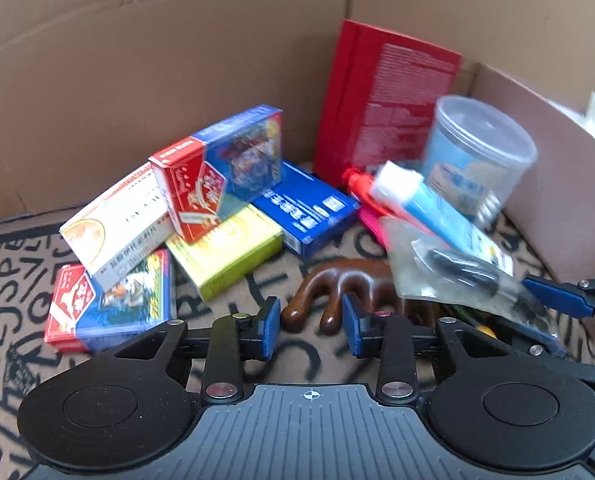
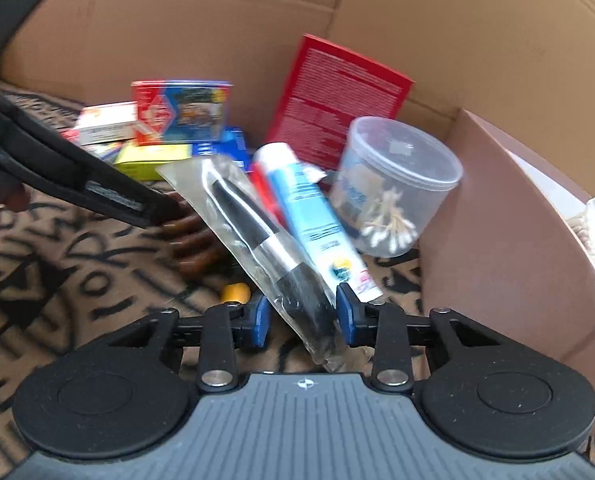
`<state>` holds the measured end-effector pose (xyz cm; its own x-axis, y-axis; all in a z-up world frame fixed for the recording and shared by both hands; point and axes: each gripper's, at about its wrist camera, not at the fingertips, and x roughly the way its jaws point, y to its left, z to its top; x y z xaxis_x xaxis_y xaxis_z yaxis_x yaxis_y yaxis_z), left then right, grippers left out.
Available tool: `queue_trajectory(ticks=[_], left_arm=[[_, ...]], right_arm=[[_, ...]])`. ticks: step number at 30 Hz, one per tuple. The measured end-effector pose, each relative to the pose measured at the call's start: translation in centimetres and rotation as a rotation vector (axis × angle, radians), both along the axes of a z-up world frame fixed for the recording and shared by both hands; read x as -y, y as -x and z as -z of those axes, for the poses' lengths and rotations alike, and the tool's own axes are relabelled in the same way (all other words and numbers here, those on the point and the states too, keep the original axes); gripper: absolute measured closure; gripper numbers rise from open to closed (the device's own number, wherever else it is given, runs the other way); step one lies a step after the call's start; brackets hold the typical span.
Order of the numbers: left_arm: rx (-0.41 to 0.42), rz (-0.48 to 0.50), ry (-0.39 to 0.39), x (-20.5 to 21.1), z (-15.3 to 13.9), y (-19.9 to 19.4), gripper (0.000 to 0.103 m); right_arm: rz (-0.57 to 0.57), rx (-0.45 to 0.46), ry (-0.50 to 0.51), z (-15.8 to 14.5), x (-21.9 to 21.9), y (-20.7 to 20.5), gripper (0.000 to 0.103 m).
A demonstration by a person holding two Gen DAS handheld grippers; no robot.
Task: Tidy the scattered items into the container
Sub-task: 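Grasp the brown wooden comb with the left gripper while the right grasps the bagged brush, then lift the comb with the left gripper while the right lifts the bagged brush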
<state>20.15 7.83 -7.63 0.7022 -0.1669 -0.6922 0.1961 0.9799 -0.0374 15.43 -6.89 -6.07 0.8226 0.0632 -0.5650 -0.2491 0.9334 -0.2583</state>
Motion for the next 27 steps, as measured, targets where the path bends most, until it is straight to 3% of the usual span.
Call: queue_trajectory(ticks=[8, 16, 17, 18, 20, 27], left_arm=[[-0.027, -0.016, 0.058, -0.7, -0.3, 5.2, 0.071], [-0.05, -0.062, 0.07, -1.3, -0.5, 10.6, 0.07], [-0.053, -0.068, 0.073, -1.4, -0.5, 11.0, 0.069], [-0.057, -0.075, 0.078, -1.6, -0.6, 11.3, 0.06], [-0.06, -0.089, 0.083, -1.6, -0.7, 11.8, 0.051], [-0.03, -0.079, 0.053, -1.2, -1.5, 12.6, 0.041]], right_arm=[[-0.082, -0.095, -0.187, -1.5, 1.7, 3.4, 0.067], [-0.063, -0.249, -0.506, -3.0, 5.7, 5.7, 0.067], [-0.054, -0.264, -0.537, -3.0, 6.2, 5.9, 0.066], [-0.046, -0.279, -0.566, -3.0, 6.6, 6.1, 0.066], [-0.027, -0.283, -0.591, -3.0, 7.1, 6.2, 0.064], [0.011, -0.259, -0.552, -2.7, 7.3, 6.4, 0.058]])
